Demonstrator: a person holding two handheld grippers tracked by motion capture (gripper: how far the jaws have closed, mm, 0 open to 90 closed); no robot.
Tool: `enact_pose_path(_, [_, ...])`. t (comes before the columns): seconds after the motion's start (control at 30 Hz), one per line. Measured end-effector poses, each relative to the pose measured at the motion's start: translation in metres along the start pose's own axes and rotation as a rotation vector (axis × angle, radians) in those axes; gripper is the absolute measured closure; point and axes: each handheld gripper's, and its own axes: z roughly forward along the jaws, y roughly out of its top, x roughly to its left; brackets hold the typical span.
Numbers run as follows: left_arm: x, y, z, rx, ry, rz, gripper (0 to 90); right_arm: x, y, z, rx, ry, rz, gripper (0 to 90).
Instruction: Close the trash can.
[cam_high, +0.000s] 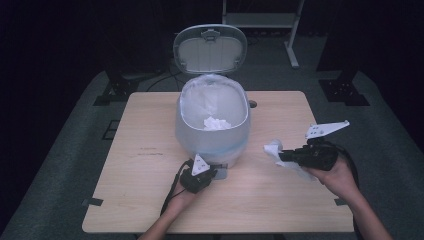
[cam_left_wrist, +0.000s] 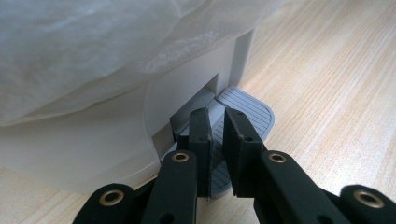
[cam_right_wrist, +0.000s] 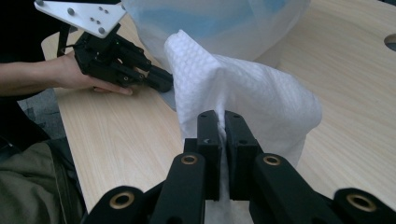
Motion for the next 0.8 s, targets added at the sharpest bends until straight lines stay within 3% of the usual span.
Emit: enact_pose_path(0.8, [0.0, 0.0, 0.0, 0.002, -0.004, -0.003, 81.6, 0.016, 0.042, -0.017, -0.028, 0.0, -0.064, 85.5])
